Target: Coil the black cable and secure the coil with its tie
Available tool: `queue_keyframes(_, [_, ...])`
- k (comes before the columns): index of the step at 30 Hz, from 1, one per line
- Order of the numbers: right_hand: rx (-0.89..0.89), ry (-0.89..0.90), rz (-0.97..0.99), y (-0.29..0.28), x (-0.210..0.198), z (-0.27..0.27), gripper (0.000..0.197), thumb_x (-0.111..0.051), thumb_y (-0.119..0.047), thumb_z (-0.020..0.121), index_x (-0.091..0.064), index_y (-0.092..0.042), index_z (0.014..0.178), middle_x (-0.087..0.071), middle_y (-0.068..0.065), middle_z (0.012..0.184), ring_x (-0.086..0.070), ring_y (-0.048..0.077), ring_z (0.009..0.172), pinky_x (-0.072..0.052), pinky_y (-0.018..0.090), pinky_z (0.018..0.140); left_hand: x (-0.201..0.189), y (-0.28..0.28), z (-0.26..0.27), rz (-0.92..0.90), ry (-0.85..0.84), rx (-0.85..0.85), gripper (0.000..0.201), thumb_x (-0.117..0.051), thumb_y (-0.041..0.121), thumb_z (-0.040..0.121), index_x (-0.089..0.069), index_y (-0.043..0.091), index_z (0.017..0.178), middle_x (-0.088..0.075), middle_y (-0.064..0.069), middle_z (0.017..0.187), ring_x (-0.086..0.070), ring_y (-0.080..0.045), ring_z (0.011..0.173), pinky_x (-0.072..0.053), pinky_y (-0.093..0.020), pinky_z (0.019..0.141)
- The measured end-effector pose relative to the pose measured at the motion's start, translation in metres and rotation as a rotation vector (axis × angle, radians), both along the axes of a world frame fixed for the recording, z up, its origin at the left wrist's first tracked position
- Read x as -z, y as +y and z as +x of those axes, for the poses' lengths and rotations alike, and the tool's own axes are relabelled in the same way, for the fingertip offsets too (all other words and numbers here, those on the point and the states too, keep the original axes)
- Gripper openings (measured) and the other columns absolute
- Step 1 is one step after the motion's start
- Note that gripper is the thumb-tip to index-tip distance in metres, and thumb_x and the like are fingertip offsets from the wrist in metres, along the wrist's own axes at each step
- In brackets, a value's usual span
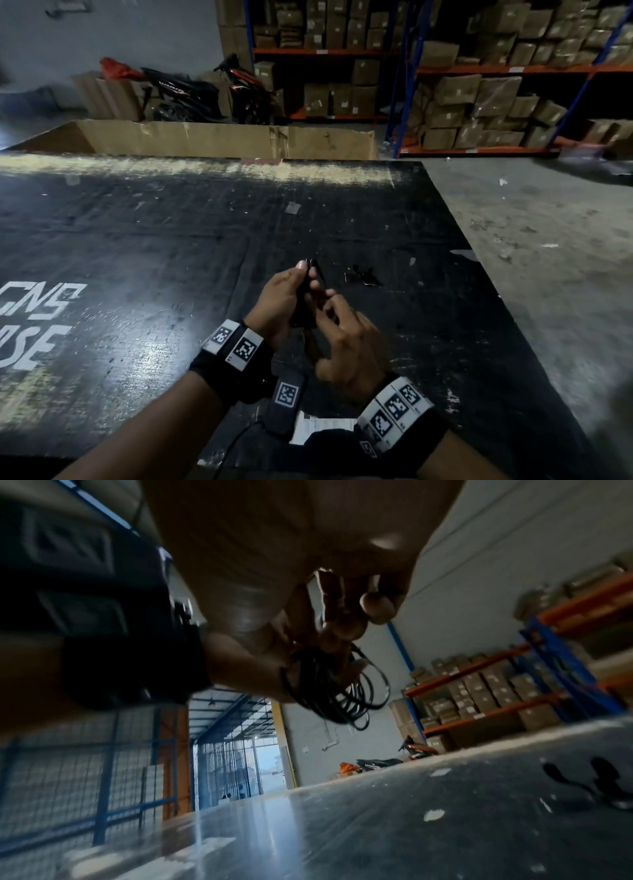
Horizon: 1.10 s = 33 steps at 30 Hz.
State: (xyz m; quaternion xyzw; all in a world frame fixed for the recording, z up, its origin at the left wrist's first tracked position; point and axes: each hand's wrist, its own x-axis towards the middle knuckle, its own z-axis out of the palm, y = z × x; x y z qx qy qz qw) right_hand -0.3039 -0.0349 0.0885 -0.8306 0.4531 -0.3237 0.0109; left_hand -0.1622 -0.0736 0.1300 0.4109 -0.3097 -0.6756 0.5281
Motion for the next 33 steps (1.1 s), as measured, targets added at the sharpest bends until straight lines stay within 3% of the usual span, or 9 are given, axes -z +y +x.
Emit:
queue_keyframes(3, [-0.019, -0.253, 0.094, -0.007, -0.004, -0.011, 0.012, -0.064, -0.026, 0.083, -0.063, -0.022, 0.094, -0.053, -0.005, 0.099, -0.058, 0.018, 0.077, -0.054, 0.035, 0.063, 0.008, -0.005, 0.017, -0.043, -0.143, 0.126, 0.038, -0.037, 0.038, 0.109, -0.05, 0.016, 0.08, -0.034, 0.007, 0.059, -0.032, -0.006, 0.042, -0.03, -0.019, 0.039])
queue_keyframes(6, [-0.154, -0.448, 0.246, -0.022, -0.014, -0.03, 0.035, -0.068, -0.011, 0.08, -0.058, -0.016, 0.113, -0.055, -0.004, 0.123, -0.058, 0.01, 0.108, -0.048, 0.022, 0.083, 0.014, 0.004, 0.024, -0.028, -0.113, 0.398, 0.042, -0.035, 0.034, 0.109, -0.051, 0.016, 0.074, -0.021, 0.004, 0.062, -0.013, -0.011, 0.05, -0.013, -0.023, 0.044])
queue_keyframes(9, [-0.391, -0.517, 0.614, -0.029, -0.019, -0.041, 0.063, -0.07, -0.011, 0.086, -0.045, -0.024, 0.142, -0.056, -0.006, 0.144, -0.057, 0.009, 0.129, -0.049, 0.026, 0.103, 0.017, 0.014, 0.02, -0.004, -0.134, 0.522, 0.041, -0.043, 0.032, 0.103, -0.053, 0.017, 0.066, -0.026, 0.004, 0.06, -0.014, -0.013, 0.052, -0.011, -0.025, 0.048])
queue_keyframes(13, [-0.419, -0.781, 0.718, -0.034, -0.01, -0.045, 0.034, -0.074, -0.003, 0.087, -0.069, -0.004, 0.121, -0.076, 0.016, 0.114, -0.075, 0.031, 0.105, -0.058, 0.043, 0.096, 0.02, 0.013, 0.022, 0.023, -0.08, 0.557, 0.037, -0.045, 0.032, 0.099, -0.051, 0.016, 0.066, -0.03, 0.005, 0.059, -0.014, -0.012, 0.053, -0.013, -0.024, 0.048])
queue_keyframes(16, [-0.309, -0.93, 0.663, -0.036, -0.006, -0.045, 0.023, -0.077, 0.005, 0.081, -0.076, 0.005, 0.104, -0.079, 0.02, 0.097, -0.077, 0.028, 0.082, -0.062, 0.032, 0.076, 0.023, 0.009, 0.021, 0.008, -0.079, 0.558, 0.037, -0.042, 0.035, 0.101, -0.051, 0.014, 0.071, -0.021, 0.004, 0.062, -0.012, -0.012, 0.053, -0.014, -0.024, 0.048])
queue_keyframes(20, [-0.223, -1.053, 0.629, -0.042, -0.001, -0.044, 0.018, -0.081, 0.0, 0.076, -0.079, 0.002, 0.094, -0.079, 0.022, 0.088, -0.071, 0.019, 0.065, -0.059, 0.027, 0.066, 0.026, 0.003, 0.016, -0.142, -0.315, 0.483, 0.039, -0.043, 0.037, 0.102, -0.06, 0.011, 0.078, -0.03, 0.008, 0.058, -0.02, -0.009, 0.052, -0.02, -0.024, 0.053])
queue_keyframes(24, [-0.132, -1.065, 0.628, -0.044, 0.009, -0.043, 0.016, -0.083, -0.003, 0.076, -0.081, 0.0, 0.091, -0.079, 0.02, 0.082, -0.071, 0.027, 0.064, -0.059, 0.036, 0.068, 0.042, -0.002, 0.014, -0.284, -0.5, 0.421, 0.035, -0.039, 0.032, 0.106, -0.061, 0.01, 0.092, -0.044, 0.016, 0.062, -0.035, -0.002, 0.056, -0.034, -0.016, 0.055])
queue_keyframes(28, [-0.047, -1.122, 0.679, -0.047, 0.023, -0.037, 0.015, -0.084, -0.002, 0.075, -0.081, 0.0, 0.09, -0.08, 0.017, 0.082, -0.071, 0.028, 0.064, -0.058, 0.036, 0.067, 0.055, -0.004, 0.017, -0.363, -0.705, 0.376, 0.035, -0.044, 0.048, 0.102, -0.057, 0.017, 0.093, -0.047, 0.009, 0.072, -0.042, -0.01, 0.065, -0.039, -0.032, 0.063])
queue_keyframes(33, [-0.001, -1.178, 0.764, -0.057, 0.031, -0.033, 0.01, -0.084, -0.003, 0.076, -0.082, -0.005, 0.086, -0.079, 0.017, 0.077, -0.069, 0.023, 0.062, -0.057, 0.034, 0.067, 0.061, -0.014, 0.019, -0.314, -0.722, 0.413, 0.047, -0.047, 0.045, 0.1, -0.052, -0.002, 0.096, -0.044, -0.004, 0.079, -0.04, -0.018, 0.07, -0.036, -0.035, 0.063])
